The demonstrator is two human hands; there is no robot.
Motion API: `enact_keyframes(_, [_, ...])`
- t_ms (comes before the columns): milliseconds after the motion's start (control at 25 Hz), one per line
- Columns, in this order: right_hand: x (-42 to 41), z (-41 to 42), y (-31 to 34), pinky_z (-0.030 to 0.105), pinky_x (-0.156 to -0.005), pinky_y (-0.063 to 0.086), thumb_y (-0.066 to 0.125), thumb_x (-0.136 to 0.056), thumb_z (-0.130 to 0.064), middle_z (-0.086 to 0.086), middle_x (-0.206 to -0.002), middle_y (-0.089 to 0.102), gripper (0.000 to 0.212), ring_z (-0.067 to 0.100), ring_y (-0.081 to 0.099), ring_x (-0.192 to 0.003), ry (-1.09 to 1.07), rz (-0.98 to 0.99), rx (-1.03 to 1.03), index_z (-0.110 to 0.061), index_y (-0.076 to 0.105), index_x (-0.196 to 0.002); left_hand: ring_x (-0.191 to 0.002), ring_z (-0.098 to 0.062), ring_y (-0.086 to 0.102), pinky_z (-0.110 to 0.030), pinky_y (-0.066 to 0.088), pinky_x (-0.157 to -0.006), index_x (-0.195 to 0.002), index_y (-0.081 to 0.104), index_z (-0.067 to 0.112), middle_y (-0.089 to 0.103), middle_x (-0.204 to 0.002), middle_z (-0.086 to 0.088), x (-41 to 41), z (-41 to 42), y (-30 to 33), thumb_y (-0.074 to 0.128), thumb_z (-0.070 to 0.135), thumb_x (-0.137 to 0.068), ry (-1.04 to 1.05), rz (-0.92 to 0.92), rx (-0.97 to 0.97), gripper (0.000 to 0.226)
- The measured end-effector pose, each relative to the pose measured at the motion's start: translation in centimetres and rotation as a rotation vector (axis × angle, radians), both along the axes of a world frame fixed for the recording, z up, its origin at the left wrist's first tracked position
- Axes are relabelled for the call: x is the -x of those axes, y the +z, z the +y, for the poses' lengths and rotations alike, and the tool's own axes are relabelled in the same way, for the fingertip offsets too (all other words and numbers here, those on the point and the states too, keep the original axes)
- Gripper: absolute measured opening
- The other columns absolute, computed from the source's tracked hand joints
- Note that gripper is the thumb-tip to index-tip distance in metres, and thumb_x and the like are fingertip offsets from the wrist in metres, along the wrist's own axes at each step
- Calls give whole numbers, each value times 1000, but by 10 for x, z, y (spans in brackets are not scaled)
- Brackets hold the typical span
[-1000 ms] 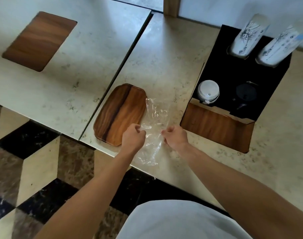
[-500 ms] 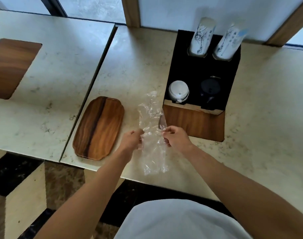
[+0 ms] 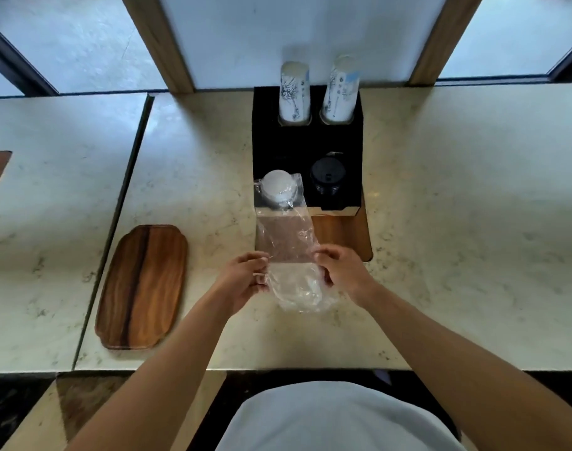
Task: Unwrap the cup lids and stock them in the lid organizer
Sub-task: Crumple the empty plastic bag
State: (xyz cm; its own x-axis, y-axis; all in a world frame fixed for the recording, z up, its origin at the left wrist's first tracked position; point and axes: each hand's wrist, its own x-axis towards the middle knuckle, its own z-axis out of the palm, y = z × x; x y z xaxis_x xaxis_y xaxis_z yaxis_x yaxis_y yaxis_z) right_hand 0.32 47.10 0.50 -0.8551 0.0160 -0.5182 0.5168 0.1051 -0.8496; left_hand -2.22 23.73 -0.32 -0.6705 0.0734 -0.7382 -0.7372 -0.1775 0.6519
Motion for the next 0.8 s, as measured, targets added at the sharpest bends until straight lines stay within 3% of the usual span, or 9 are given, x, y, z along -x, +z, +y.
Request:
enact_keyframes(160, [-4, 13, 7, 22, -47, 44, 66, -99, -21, 3, -68, 60, 17, 10, 50, -51, -152, -53, 304, -17, 78, -109, -52, -22, 58, -32, 53, -46, -100, 78, 9, 62, -67, -8, 3, 12, 7, 51, -5, -99, 18, -22, -96, 30])
enact_keyframes(360, [-11, 24, 10, 33, -72, 53, 46, -90, 7, 14, -93, 68, 39, 23, 62, -80, -277, -141, 555, -8, 82, -92, -56, -20, 62, -32, 58, -55, -120, 70, -1, 67, -78, -14, 1, 21, 18, 42, -12, -92, 34, -54, -323, 41])
enact_keyframes(440, [-13, 32, 8, 45, -92, 58, 40, -84, 17, 22, -111, 70, 47, 35, 66, -102, -250, -159, 623, 1, 74, -111, -72, -24, 69, -32, 61, -60, -124, 68, -4, 72, -101, -21, -1, 20, 21, 38, -19, -88, 7, -42, -385, 50])
enact_keyframes(480, [-14, 34, 8, 51, -103, 53, 44, -88, 18, 27, -122, 67, 44, 40, 64, -111, -208, -152, 617, 4, 69, -122, -83, -27, 69, -34, 63, -66, -124, 69, -3, 70, -113, -23, -3, 19, 23, 39, -23, -86, -28, -23, -391, 52])
enact_keyframes(560, [-16, 37, 8, 54, -111, 46, 57, -96, 5, 30, -132, 63, 35, 39, 62, -113, -117, -127, 591, 4, 63, -130, -101, -33, 68, -43, 63, -84, -129, 66, 3, 66, -125, -22, -9, 16, 25, 53, -27, -80, -171, 63, -331, 59])
enact_keyframes(680, [-18, 36, 7, 39, -86, 53, 63, -98, -10, 16, -100, 70, 19, 20, 66, -82, -97, -124, 456, -4, 71, -114, -123, -32, 62, -48, 54, -104, -133, 64, 15, 62, -137, -12, -18, 14, 25, 88, 1, -73, -403, 240, -108, 65])
enact_keyframes(800, [-20, 32, 5, 33, -64, 46, 73, -94, -26, 0, -65, 57, 17, 14, 51, -56, -85, -80, 229, -10, 72, -94, -130, -30, 60, -50, 47, -112, -140, 57, 23, 63, -141, -9, -21, 17, 26, 95, 27, -71, -416, 317, -29, 79])
